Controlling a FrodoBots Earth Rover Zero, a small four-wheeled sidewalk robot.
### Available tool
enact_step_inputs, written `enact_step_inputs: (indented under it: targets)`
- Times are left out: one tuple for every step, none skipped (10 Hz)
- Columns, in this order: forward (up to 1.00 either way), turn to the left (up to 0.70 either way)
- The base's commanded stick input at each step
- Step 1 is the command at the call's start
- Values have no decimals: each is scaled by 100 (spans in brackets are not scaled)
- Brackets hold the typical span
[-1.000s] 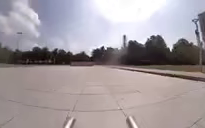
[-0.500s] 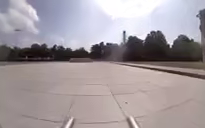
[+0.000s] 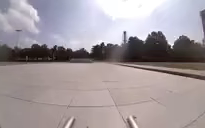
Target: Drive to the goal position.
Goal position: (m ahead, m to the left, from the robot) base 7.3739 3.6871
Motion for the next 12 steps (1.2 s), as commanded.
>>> enact_step_inputs:
  targets:
    - [70,5]
    - [70,5]
    - [70,5]
    - [70,5]
    - [70,5]
    - [70,5]
    - [70,5]
    - [70,5]
    - [70,5]
    - [70,5]
    - [70,5]
    - [70,5]
